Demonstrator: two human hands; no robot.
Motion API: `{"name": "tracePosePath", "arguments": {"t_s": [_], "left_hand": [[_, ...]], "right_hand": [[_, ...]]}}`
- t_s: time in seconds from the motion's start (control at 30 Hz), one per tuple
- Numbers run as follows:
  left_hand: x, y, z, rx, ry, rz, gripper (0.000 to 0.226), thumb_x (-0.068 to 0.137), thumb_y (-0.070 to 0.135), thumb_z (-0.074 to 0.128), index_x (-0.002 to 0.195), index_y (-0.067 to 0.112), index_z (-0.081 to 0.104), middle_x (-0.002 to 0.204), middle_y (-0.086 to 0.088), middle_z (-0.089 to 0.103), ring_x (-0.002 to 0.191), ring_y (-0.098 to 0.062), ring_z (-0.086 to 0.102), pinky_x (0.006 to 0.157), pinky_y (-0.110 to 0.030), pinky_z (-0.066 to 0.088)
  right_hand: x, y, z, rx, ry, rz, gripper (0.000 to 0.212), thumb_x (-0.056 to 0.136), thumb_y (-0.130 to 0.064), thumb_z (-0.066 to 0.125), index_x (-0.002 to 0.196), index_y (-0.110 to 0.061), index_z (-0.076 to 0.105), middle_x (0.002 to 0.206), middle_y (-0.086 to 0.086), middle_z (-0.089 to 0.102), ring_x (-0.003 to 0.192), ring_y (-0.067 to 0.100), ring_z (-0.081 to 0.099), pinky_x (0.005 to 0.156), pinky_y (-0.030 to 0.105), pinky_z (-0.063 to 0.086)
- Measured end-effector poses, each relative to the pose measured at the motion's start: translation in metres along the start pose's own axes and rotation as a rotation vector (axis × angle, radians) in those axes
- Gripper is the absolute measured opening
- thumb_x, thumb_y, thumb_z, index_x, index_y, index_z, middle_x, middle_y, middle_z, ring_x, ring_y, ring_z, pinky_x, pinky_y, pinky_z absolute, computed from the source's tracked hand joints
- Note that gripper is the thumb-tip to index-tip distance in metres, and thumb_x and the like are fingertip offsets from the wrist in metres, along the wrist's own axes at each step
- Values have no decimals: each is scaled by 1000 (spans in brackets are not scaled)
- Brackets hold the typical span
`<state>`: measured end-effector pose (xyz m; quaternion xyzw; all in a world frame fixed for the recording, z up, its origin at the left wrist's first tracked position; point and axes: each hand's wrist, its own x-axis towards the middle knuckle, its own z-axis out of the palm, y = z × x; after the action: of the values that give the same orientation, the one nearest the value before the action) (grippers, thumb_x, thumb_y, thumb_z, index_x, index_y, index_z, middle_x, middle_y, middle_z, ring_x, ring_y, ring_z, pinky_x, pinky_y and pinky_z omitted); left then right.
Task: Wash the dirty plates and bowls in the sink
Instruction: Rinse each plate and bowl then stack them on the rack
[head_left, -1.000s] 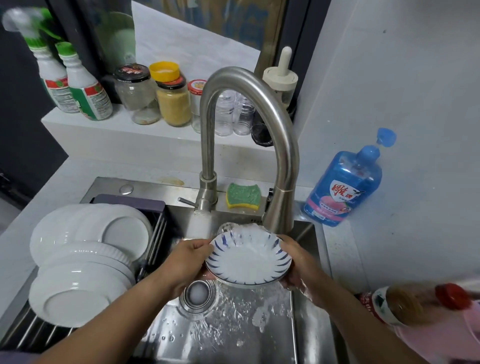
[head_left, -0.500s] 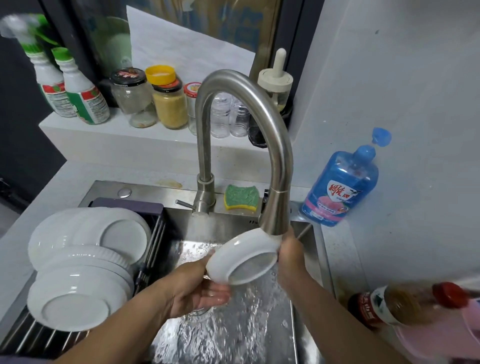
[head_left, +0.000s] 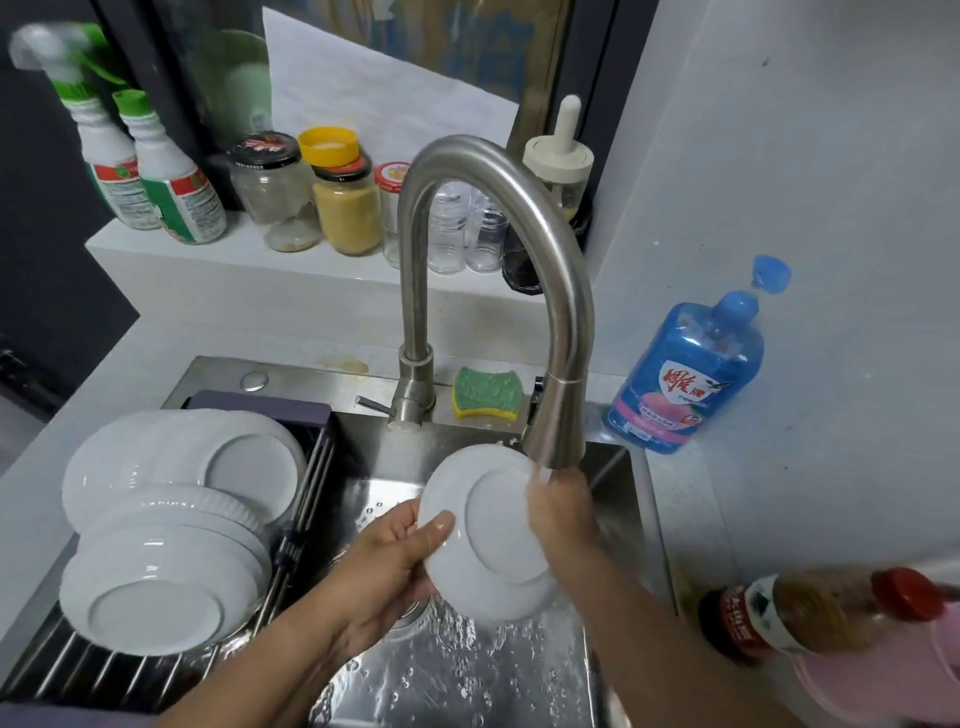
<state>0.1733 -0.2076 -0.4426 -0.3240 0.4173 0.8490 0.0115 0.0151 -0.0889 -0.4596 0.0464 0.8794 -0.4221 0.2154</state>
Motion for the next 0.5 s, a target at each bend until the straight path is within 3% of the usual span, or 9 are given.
{"name": "tracePosePath", "arguments": {"t_s": [0.1,0.17,0.27,0.37,0.5], "left_hand": [[6,1,-15,-45,-18,1,42,87,17,68,126,3,62,107,-16,74,82,-21,72,69,-35,63],[12,4,-17,-62,10,36,45,87,16,68,130,6,62,115,-19,73,87,-23,72,72,-35,64],[22,5,-13,-49,136,101,39,91,14,68,130,9,65,108,-18,75,84,-24,71,71,-36,63],[24,7,-12,-87,192,162,32,96,7,63,128,9,67,108,-18,76,83,-24,72,68,-35,63],[17,16,-15,29,143,252,35,94,3,65,128,12,67,109,-12,76,88,-18,73,69,-33,62]], "right_hand": [[4,-6,-15,154,-164,65,32,105,-6,39,75,-14,49,73,2,44,66,16,44,61,28,38],[4,-5,-24,317,-175,62,23,101,-4,46,81,-10,56,76,10,51,71,21,49,62,27,39],[-10,1,-33,291,-251,-38,8,95,-21,66,102,-16,67,93,7,71,88,26,67,84,37,55],[-17,12,-49,392,-467,-139,45,83,-25,84,123,-20,64,109,3,77,102,22,73,92,44,58],[-13,17,-70,206,-564,-221,69,70,-27,92,129,-16,59,116,4,75,108,23,72,94,50,58]]}}
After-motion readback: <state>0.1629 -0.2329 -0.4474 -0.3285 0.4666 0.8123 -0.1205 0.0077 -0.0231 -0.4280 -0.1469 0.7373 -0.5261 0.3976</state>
